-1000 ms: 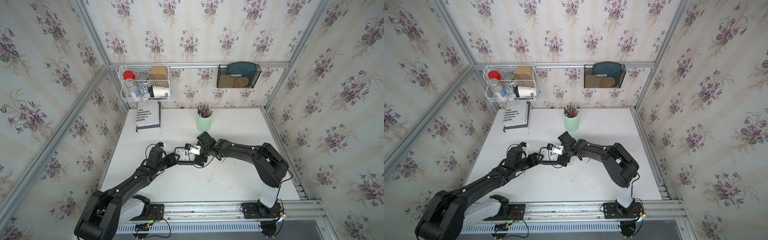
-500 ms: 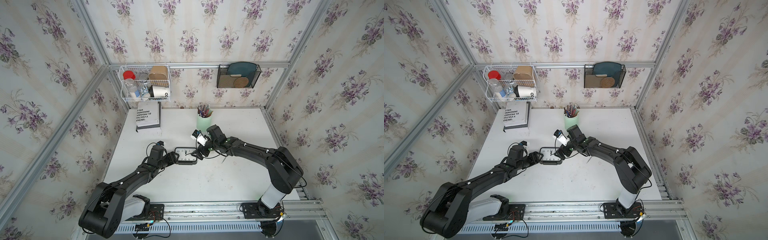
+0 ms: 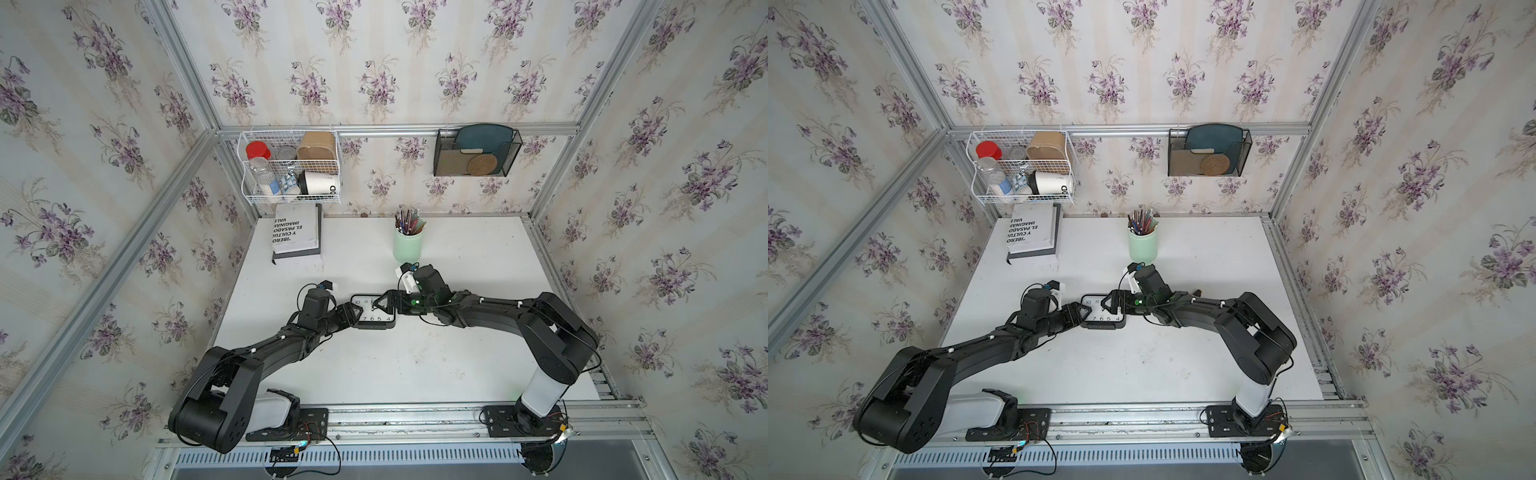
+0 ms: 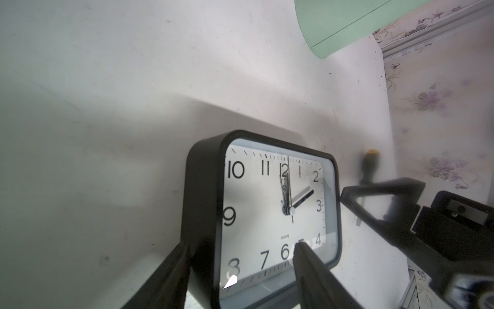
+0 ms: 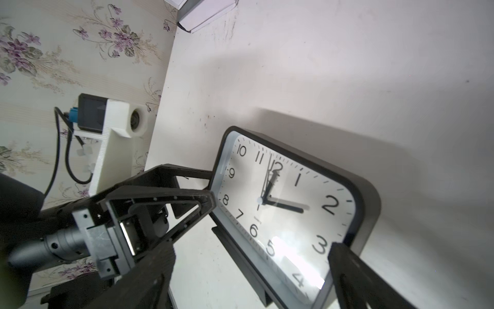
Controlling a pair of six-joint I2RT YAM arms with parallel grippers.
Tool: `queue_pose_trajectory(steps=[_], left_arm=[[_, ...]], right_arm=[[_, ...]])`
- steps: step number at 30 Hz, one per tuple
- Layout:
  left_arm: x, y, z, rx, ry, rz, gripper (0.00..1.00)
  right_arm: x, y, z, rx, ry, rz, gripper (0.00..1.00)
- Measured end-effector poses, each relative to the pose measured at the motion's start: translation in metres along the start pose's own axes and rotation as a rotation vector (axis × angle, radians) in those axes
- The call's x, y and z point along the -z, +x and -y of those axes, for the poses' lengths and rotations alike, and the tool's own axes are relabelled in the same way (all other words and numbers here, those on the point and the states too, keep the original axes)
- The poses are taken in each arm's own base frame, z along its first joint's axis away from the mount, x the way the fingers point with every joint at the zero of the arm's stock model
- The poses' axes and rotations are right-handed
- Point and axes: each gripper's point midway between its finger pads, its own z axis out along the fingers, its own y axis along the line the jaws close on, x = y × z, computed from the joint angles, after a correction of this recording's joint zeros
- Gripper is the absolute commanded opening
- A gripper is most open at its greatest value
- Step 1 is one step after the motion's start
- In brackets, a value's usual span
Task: Remove the battery from the alarm
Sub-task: Adjust the alarm at the center of the board.
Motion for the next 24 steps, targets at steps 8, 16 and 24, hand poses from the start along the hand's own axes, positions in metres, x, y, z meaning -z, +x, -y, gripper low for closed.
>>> queue_pose_trajectory(steps=[8,16,24], left_arm=[[0.001,0.003,0.005,0.001,0.036,-0.001,0.62],[0.002,0.001,0.003,0.012,0.024,0.004,0.63],[-0.006,0.006,0.006,0.027,0.044,-0.038,0.66]], right_arm=[[-0.004,-0.006,0.002,-0.077,-0.011,0.045,0.98],[0.021,-0.016,0.002,-0.108,0.021,0.107,1.00],[0.010,0.006,0.043,-0.171,0.110,0.038,1.00]])
